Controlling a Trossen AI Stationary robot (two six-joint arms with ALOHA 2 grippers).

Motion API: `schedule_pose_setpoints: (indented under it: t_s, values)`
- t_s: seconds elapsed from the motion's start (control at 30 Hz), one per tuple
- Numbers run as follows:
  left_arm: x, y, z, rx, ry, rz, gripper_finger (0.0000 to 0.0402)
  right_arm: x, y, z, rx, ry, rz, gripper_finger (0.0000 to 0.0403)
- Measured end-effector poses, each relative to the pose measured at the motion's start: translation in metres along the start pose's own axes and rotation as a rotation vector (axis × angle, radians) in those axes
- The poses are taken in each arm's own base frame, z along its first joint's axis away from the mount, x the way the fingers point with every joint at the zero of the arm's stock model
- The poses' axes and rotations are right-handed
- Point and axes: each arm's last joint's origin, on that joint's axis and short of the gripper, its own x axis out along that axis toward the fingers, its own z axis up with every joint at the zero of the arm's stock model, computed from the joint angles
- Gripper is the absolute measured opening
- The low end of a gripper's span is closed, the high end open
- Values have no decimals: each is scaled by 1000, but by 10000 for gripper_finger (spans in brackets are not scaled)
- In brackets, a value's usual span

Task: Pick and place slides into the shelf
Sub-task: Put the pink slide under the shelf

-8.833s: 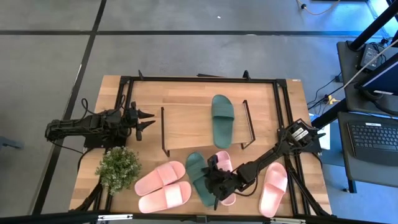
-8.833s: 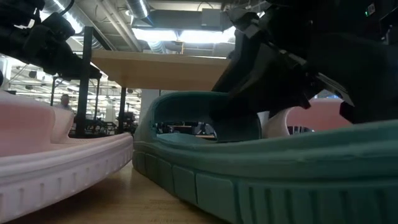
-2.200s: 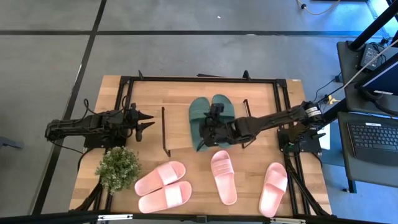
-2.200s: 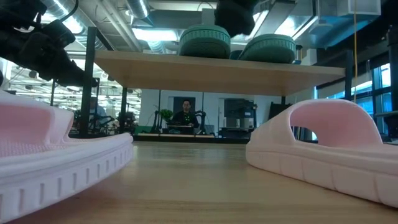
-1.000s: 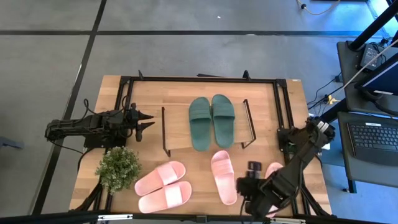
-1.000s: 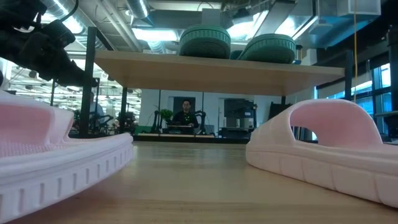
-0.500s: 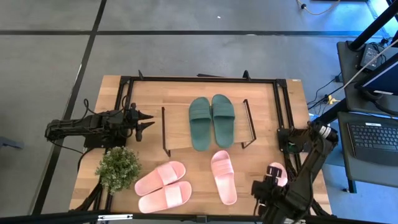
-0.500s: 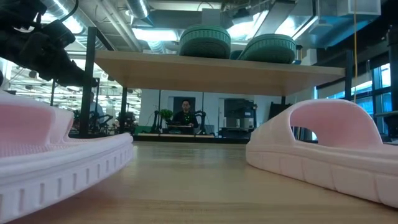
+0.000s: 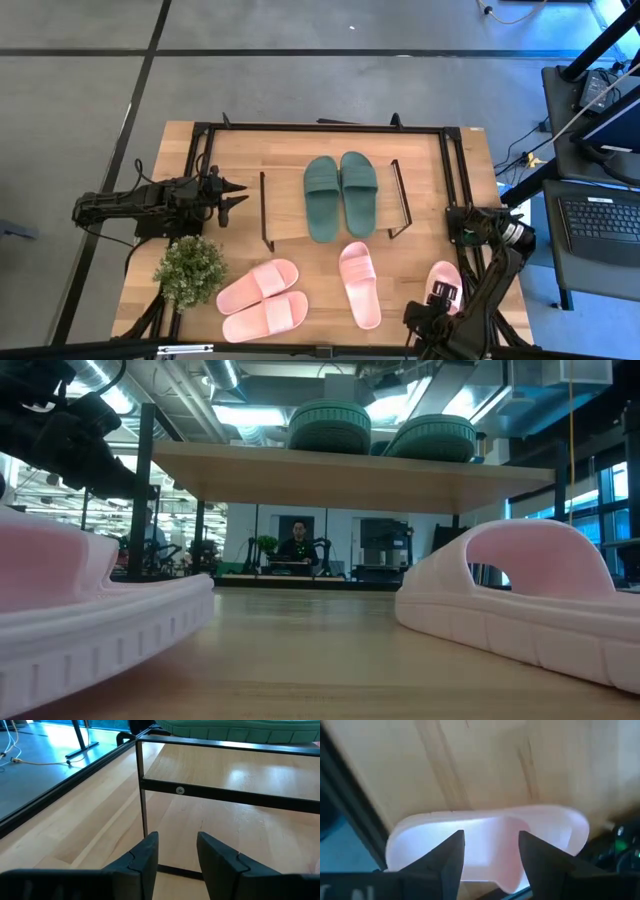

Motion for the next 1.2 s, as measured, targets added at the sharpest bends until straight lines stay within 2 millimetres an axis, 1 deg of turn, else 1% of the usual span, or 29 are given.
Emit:
schedule_pose_setpoints:
  t_s: [0.1, 0.23, 0.33, 0.43, 0.63, 0.77, 0.93, 1.2]
  values:
    - [0, 1, 0, -2, -3, 21, 127, 9, 4, -11, 0, 30, -70, 188]
    - [0, 2, 0, -16, -12, 81, 127, 21, 9, -31, 3, 27, -183, 188]
    - [0, 3, 0, -42, -17, 107, 127, 25, 14, -42, -4, 9, -192, 188]
    - [0, 3, 1, -53, -18, 110, 127, 30, 17, -49, -5, -19, -208, 188]
    - [0, 3, 0, -55, -18, 111, 127, 38, 20, -57, -36, -60, -236, 188]
    - [0, 3, 0, -63, -19, 111, 127, 51, 14, -60, -14, -42, -295, 188]
    - [0, 3, 1, -81, -20, 111, 127, 67, 6, -63, -1, 56, -365, 188]
    - [0, 5, 1, -79, -28, 156, 127, 87, -7, -64, -9, 60, -461, 188]
